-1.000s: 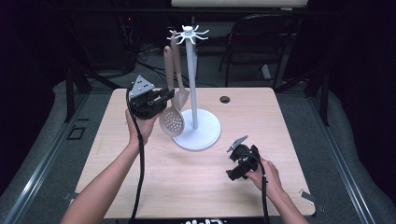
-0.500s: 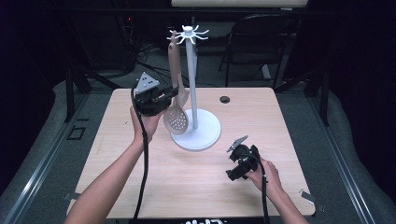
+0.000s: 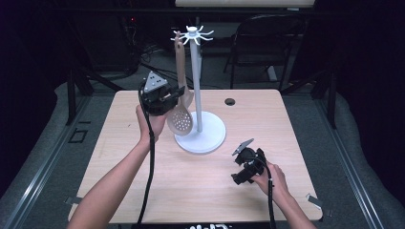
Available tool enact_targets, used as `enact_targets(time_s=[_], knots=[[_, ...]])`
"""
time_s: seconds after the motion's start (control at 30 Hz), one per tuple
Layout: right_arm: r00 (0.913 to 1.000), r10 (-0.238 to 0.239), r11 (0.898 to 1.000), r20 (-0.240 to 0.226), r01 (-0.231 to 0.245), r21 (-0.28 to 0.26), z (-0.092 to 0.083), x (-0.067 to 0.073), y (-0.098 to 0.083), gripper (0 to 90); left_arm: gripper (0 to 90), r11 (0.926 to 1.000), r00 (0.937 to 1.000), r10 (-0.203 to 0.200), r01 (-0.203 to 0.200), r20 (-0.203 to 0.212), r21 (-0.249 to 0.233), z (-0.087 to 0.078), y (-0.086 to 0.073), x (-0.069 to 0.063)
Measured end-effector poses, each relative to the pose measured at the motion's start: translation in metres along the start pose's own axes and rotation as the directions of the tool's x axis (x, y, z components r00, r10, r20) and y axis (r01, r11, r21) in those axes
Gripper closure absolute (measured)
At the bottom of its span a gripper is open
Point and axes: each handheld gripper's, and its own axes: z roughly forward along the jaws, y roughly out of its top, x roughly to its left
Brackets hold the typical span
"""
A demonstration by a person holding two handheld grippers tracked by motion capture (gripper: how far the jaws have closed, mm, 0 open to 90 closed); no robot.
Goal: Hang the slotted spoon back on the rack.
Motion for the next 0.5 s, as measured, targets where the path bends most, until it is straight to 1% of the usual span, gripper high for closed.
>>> enact_targets(time_s=[0.17,0.4,0.47,0.5], knots=[[1.0000,-0.005,1.000,0.001,0.005,0.005,-0.0001,-0.0004,0.0003,8.2,77.0,0.9999,1.0000,-0.006,0.006,-0.008,-0.008,0.0007,0.0026,0.0009],[1.0000,-0.001,1.000,0.001,0.001,0.002,0.0002,-0.0001,0.0001,8.2,77.0,1.0000,0.9999,0.001,-0.001,-0.016,0.008,0.0046,0.0051,0.0005],[1.0000,-0.001,1.000,0.001,0.001,-0.002,0.0002,0.0002,0.0002,8.2,77.0,1.0000,0.9999,-0.005,0.005,-0.015,0.007,0.0061,0.0050,0.0002],[1.0000,-0.007,1.000,0.003,0.007,0.005,-0.0003,-0.0001,0.0006,8.2,77.0,1.0000,0.9999,-0.008,0.008,-0.014,0.006,0.0068,0.0050,0.0002]])
